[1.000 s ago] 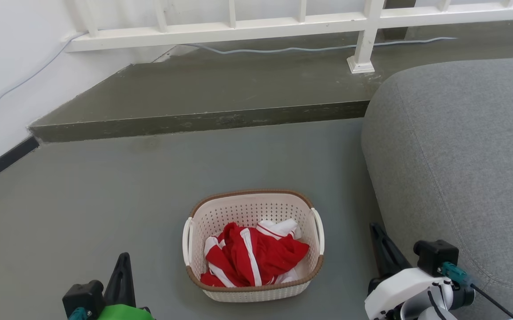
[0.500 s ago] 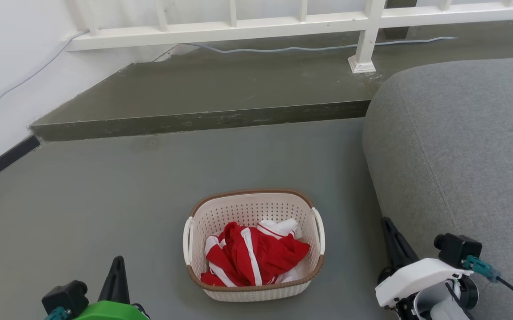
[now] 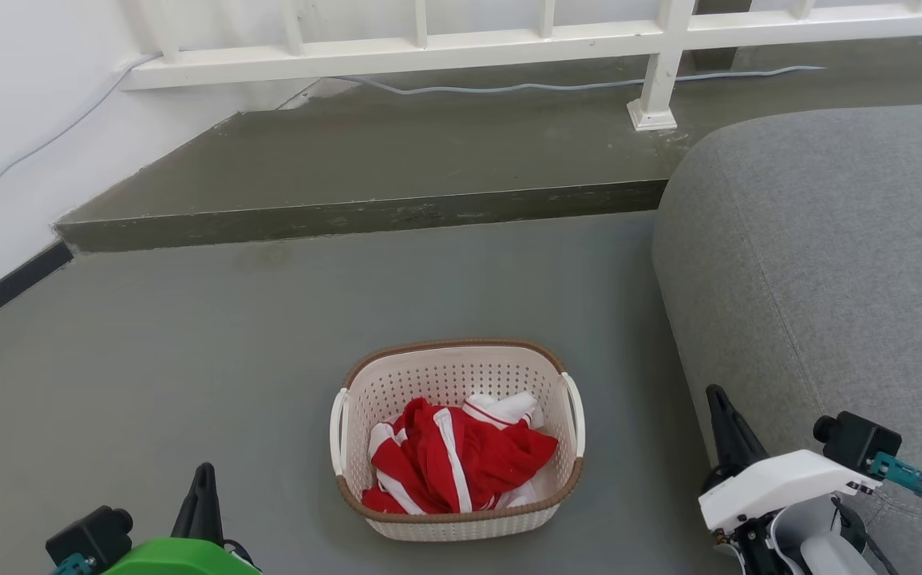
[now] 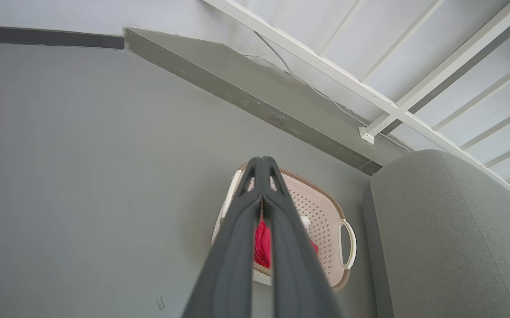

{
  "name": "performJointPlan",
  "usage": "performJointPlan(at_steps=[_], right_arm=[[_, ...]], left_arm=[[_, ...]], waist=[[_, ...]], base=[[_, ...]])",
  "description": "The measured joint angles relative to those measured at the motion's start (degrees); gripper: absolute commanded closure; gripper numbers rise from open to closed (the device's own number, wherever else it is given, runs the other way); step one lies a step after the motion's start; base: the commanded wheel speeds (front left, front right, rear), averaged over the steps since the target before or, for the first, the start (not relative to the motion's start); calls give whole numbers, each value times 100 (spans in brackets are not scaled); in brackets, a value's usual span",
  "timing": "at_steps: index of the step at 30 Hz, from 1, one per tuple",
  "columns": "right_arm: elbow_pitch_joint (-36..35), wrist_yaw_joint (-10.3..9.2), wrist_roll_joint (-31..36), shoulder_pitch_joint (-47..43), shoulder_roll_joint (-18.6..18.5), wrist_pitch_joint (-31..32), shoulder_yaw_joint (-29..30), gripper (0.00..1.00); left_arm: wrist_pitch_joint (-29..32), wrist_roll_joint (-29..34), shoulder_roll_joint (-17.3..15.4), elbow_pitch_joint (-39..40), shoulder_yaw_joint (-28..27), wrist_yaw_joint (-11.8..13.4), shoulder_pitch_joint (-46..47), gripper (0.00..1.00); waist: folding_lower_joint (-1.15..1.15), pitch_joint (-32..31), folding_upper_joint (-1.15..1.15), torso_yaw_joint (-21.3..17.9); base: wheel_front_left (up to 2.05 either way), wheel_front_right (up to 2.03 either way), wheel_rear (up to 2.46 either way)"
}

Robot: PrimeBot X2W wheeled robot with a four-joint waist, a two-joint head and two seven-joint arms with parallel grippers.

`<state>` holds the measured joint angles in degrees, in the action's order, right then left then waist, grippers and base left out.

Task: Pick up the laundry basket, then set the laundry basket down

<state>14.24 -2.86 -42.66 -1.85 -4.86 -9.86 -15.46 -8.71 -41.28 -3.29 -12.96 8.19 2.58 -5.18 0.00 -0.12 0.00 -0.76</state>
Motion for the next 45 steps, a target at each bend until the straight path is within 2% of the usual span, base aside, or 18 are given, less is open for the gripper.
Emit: performJointPlan(at_steps=[35,45], right_arm=[[4,389,-2296,144,-16,558,813,100],[15,531,-3016,205,-16,725,1071,100]], left_arm=[[620,-2246,5,-126,-475,-367,293,100],[814,-2954,11,-152,-633,-544,434,100]], waist=[[0,14,0,34],[0,17,0,45]], base=[[0,0,0],[0,0,0]])
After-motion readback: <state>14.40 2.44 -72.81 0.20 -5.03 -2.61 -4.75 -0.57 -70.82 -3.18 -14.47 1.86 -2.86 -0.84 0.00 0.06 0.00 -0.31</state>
